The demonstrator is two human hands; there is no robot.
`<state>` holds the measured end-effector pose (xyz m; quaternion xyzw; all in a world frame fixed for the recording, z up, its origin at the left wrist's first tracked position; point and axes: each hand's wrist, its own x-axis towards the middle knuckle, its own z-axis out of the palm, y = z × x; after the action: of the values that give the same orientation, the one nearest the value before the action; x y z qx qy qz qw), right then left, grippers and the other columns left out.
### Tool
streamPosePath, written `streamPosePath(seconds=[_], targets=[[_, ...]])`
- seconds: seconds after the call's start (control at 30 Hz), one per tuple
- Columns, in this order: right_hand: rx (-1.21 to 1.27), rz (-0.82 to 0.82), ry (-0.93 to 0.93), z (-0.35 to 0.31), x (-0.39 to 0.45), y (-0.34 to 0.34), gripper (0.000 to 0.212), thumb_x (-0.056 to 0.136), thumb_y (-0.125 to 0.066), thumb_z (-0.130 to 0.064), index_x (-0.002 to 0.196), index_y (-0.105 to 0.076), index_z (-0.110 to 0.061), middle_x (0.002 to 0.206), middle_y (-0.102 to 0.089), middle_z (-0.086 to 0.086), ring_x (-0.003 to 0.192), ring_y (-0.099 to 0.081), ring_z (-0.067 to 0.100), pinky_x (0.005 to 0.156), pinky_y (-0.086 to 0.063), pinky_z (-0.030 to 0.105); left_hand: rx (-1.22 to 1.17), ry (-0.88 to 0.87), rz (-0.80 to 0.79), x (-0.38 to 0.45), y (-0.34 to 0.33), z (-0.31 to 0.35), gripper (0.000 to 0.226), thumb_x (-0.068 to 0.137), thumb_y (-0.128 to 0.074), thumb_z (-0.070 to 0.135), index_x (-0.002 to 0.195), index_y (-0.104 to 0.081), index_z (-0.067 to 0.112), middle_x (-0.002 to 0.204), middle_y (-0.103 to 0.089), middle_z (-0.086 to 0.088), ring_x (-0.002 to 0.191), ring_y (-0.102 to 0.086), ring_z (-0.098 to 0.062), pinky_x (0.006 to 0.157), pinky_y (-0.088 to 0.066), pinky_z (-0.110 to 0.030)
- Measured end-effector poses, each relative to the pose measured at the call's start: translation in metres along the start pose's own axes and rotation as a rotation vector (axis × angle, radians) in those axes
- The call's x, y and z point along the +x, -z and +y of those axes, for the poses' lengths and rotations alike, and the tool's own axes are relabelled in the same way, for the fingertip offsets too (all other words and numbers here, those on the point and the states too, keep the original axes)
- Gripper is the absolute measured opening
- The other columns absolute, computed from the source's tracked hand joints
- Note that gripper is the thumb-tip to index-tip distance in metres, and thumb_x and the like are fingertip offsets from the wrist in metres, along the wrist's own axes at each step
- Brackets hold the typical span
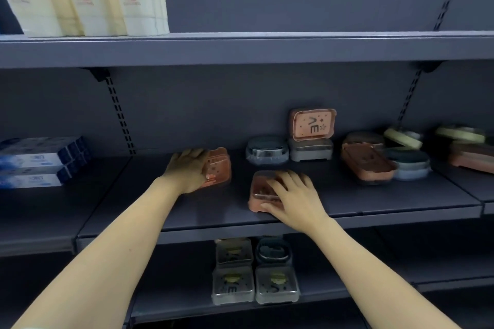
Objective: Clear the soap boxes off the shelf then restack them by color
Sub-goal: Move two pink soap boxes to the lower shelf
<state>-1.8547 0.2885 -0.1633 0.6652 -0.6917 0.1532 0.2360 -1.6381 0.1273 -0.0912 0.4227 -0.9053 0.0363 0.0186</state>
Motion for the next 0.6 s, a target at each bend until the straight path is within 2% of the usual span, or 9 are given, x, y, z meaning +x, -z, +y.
streamPosePath(seconds=[0.17, 0.27, 0.37, 0.5, 0.6], targets=[[0.016, 0.060, -0.004, -0.001, 0.001, -0.002, 0.054, 0.077, -0.047, -0.057, 0.109, -0.065, -0.017, 0.108, -0.064, 0.005, 0.093, -0.062, 0.027, 0.083, -0.049, 0.040, 0.026, -0.039, 0.088, 0.013, -0.006, 0.000, 0.048, 0.102, -0.027, 0.029, 0.149, -0.019, 0.023, 0.155, -0.022, 0.001, 0.141, -0.018, -0.021, 0.113, -0.014, -0.035], [0.027, 0.067, -0.002, 0.000, 0.002, -0.001, 0.054, 0.076, -0.047, -0.056, 0.109, -0.065, -0.017, 0.107, -0.066, 0.004, 0.093, -0.063, 0.026, 0.085, -0.050, 0.039, 0.037, -0.074, 0.124, 0.018, -0.005, -0.007, 0.043, 0.102, -0.024, 0.031, 0.146, -0.026, 0.029, 0.148, -0.036, 0.003, 0.134, -0.031, -0.019, 0.103, -0.018, -0.032], [0.038, 0.063, -0.007, 0.001, 0.003, -0.003, 0.054, 0.077, -0.047, -0.056, 0.109, -0.066, -0.016, 0.108, -0.066, 0.004, 0.097, -0.063, 0.027, 0.088, -0.049, 0.040, -0.049, -0.090, 0.110, 0.022, -0.001, -0.015, 0.041, 0.102, -0.020, 0.034, 0.140, -0.034, 0.034, 0.142, -0.046, 0.006, 0.128, -0.040, -0.017, 0.096, -0.020, -0.031], [0.050, 0.041, -0.019, 0.003, 0.003, -0.006, 0.053, 0.078, -0.048, -0.055, 0.109, -0.065, -0.015, 0.108, -0.067, 0.004, 0.102, -0.062, 0.029, 0.091, -0.049, 0.041, -0.234, -0.089, -0.009, 0.027, -0.002, -0.024, 0.037, 0.102, -0.026, 0.033, 0.132, -0.047, 0.030, 0.135, -0.052, 0.001, 0.122, -0.048, -0.021, 0.100, -0.032, -0.030], [0.058, 0.019, -0.028, 0.003, 0.004, -0.007, 0.053, 0.079, -0.046, -0.054, 0.109, -0.065, -0.015, 0.111, -0.066, 0.005, 0.105, -0.061, 0.031, 0.090, -0.050, 0.041, -0.397, -0.061, -0.144, 0.026, -0.005, -0.024, 0.034, 0.102, -0.027, 0.034, 0.124, -0.053, 0.030, 0.127, -0.056, 0.002, 0.113, -0.052, -0.018, 0.098, -0.040, -0.032]])
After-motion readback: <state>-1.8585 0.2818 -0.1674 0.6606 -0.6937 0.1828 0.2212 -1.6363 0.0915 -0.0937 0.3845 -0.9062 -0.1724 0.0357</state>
